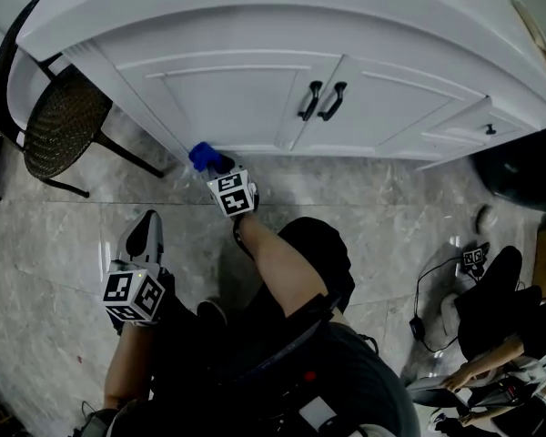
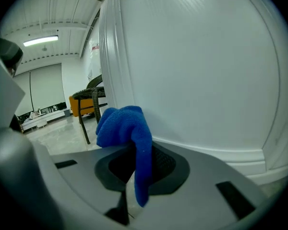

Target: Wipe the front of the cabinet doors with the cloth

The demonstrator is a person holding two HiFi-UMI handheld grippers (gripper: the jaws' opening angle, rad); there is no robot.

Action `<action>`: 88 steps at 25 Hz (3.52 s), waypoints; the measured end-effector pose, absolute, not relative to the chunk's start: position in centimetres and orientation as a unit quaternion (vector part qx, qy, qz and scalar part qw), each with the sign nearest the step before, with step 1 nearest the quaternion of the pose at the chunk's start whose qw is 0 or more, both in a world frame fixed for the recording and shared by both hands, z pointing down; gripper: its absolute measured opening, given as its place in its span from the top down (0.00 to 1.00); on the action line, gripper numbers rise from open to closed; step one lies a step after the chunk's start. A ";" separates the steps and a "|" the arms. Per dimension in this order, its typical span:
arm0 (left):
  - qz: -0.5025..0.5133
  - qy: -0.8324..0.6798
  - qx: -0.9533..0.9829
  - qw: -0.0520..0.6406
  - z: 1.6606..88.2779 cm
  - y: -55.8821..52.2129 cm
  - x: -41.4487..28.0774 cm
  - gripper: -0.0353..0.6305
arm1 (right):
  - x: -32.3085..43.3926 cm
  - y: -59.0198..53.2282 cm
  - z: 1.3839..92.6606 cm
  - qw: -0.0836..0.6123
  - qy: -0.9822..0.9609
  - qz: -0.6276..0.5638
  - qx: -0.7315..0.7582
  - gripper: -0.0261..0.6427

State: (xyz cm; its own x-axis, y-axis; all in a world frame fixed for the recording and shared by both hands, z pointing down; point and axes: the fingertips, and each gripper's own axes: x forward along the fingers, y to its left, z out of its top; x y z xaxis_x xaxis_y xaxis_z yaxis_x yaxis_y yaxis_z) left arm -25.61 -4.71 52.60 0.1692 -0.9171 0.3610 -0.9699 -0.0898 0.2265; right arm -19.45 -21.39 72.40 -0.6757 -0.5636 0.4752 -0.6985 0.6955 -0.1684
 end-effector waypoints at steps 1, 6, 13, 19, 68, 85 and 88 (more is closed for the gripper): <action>0.063 -0.640 0.737 0.209 52.6 -4.9 -25.4 0.94 | -18.9 -21.4 72.5 0.199 -0.898 0.171 0.354 0.89; 0.059 -0.629 0.747 0.208 52.5 -6.1 -24.2 0.94 | -14.8 -21.9 73.7 0.217 -0.880 0.180 0.383 0.89; 0.051 -0.606 0.764 0.216 52.9 -7.7 -21.7 0.94 | -7.2 -22.9 75.0 0.220 -0.841 0.210 0.448 0.89; 0.046 -0.583 0.783 0.213 52.5 -9.1 -19.1 0.94 | 1.8 -23.8 75.4 0.222 -0.781 0.241 0.532 0.89; 0.007 -0.480 0.872 0.095 37.7 -10.2 -8.6 0.94 | 7.8 -24.2 35.0 -0.036 -0.884 0.100 0.455 0.89; 0.021 -0.481 0.870 0.106 39.0 -9.9 -4.9 0.94 | 29.5 -27.3 35.8 -0.045 -0.793 0.101 0.599 0.89; 0.021 -0.479 0.870 0.114 39.3 -9.8 -4.9 0.94 | 32.2 -27.2 36.2 -0.052 -0.771 0.110 0.624 0.89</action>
